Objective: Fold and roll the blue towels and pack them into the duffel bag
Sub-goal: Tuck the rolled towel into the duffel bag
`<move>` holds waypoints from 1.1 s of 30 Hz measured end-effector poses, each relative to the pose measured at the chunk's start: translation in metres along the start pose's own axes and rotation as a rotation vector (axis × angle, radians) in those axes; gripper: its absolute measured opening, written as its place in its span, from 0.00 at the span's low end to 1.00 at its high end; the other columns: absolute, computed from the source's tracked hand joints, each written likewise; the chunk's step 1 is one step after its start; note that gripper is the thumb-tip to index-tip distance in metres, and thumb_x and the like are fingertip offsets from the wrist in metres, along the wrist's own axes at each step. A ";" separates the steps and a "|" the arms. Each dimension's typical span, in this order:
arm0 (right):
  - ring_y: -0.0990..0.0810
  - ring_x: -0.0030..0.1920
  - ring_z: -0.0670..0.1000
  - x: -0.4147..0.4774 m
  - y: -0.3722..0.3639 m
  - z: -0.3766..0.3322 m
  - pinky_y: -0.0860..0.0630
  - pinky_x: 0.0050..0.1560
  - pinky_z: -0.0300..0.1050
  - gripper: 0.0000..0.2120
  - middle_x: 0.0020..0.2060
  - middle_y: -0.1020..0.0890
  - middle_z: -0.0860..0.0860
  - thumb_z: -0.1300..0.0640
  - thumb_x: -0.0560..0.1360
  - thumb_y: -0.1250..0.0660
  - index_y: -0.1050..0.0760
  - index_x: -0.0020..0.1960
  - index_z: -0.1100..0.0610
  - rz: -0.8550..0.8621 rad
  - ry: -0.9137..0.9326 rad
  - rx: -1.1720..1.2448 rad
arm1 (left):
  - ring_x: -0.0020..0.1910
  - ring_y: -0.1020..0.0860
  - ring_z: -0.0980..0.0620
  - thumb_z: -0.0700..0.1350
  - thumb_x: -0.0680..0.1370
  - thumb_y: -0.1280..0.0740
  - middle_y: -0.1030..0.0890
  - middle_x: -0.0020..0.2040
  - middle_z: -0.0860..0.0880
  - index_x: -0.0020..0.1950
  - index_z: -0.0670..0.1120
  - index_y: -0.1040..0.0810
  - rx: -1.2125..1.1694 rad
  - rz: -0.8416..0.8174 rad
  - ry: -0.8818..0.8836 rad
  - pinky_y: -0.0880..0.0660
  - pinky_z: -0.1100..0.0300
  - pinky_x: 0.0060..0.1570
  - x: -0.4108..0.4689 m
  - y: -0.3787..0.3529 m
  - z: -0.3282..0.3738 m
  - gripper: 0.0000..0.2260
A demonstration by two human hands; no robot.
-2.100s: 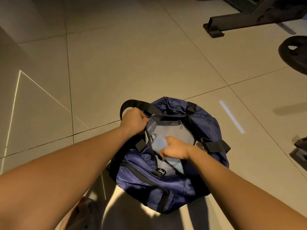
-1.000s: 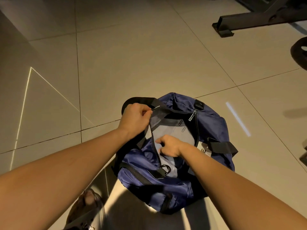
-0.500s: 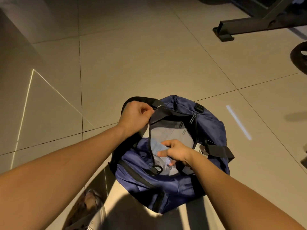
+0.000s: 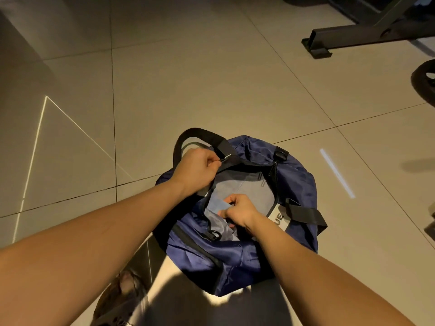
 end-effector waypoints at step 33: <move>0.21 0.24 0.51 0.000 0.006 -0.009 0.22 0.25 0.42 0.05 0.33 0.21 0.60 0.67 0.76 0.28 0.25 0.44 0.63 -0.025 -0.159 0.185 | 0.51 0.18 0.48 0.57 0.79 0.32 0.15 0.52 0.49 0.56 0.49 0.18 0.281 -0.288 -0.080 0.21 0.52 0.51 -0.024 -0.012 -0.041 0.14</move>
Point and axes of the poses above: each hand's wrist, its own x-axis towards the middle knuckle, its own y-axis out of the back of the hand, z = x × y, the point moved 1 cm from there along x, towards the middle knuckle
